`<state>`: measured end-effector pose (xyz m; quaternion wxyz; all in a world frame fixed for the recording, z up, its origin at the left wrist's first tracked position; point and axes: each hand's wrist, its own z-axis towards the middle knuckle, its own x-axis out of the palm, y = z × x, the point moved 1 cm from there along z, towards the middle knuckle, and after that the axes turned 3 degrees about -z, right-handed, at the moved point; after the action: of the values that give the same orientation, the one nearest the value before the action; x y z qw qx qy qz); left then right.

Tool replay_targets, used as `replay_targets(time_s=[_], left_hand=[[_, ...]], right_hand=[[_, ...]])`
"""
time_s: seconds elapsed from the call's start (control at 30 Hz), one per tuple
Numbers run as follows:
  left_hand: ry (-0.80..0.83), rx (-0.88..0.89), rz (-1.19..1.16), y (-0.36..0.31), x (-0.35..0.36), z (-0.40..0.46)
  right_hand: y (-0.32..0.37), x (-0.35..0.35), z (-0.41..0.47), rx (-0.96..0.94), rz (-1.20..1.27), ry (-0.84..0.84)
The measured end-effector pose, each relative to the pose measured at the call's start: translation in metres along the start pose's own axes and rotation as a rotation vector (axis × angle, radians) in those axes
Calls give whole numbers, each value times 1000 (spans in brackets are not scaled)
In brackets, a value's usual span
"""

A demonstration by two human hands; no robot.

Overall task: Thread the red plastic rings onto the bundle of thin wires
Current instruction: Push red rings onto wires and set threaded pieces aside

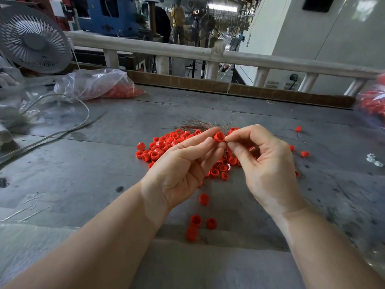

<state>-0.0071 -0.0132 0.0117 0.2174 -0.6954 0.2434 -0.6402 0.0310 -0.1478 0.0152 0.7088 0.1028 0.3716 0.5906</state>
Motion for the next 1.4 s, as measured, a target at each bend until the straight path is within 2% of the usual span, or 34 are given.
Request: replay_targets(time_s=[0.57,0.9,1.4], left_hand=[[17,10,27,-2,1,-2],[-42,42,6,-1,1,-1],[6,15,18,-2,3,-4]], right_hand=[[0,-2,1,-32,-64,-26],[2,-1,1,-64,-65,-16],[2,-2,2,2,60,-36]])
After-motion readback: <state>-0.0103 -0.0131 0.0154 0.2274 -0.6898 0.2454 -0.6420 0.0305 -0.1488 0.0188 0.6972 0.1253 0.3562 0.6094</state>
